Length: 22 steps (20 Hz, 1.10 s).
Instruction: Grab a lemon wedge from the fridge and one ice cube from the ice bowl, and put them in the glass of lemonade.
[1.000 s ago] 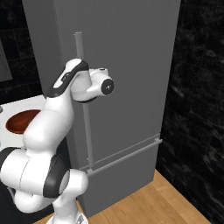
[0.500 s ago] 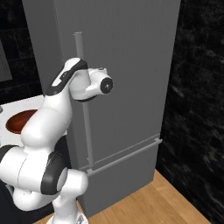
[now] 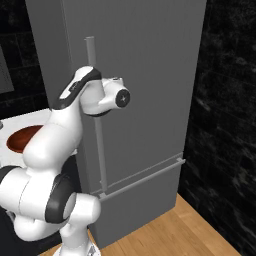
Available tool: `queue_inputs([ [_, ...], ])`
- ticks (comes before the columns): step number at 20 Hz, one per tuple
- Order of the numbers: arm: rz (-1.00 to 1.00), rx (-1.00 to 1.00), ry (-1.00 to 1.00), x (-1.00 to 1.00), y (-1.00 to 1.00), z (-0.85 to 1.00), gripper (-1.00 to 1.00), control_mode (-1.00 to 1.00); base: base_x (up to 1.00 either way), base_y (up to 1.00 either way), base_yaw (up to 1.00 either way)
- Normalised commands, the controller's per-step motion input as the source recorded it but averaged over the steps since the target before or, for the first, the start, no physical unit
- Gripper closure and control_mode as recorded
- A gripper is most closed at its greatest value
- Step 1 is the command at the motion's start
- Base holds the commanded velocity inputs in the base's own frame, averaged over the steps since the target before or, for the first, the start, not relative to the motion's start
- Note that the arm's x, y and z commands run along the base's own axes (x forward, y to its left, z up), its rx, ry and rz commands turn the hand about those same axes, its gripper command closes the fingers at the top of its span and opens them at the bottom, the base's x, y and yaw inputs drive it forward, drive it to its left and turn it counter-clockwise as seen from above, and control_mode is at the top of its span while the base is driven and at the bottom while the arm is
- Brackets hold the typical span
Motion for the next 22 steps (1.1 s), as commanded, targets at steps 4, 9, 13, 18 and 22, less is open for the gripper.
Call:
queue_inputs([
  [4, -0.01, 0.00, -0.17, -0.04, -0.75, 0.10, 1.00, -1.00, 0.00, 0.00, 0.00],
  [9, -0.07, 0.07, -0.05, -0.20, -1.00, 0.36, 1.00, -1.00, 0.00, 0.00, 0.00],
  [13, -0.12, 0.10, 0.02, -0.17, -1.00, 0.33, 1.00, -1.00, 0.00, 0.00, 0.00],
  [18, -0.15, 0.11, 0.10, -0.12, -1.00, 0.16, 1.00, -1.00, 0.00, 0.00, 0.00],
  [22, -0.17, 0.10, 0.12, -0.07, -1.00, 0.17, 1.00, -1.00, 0.00, 0.00, 0.00],
])
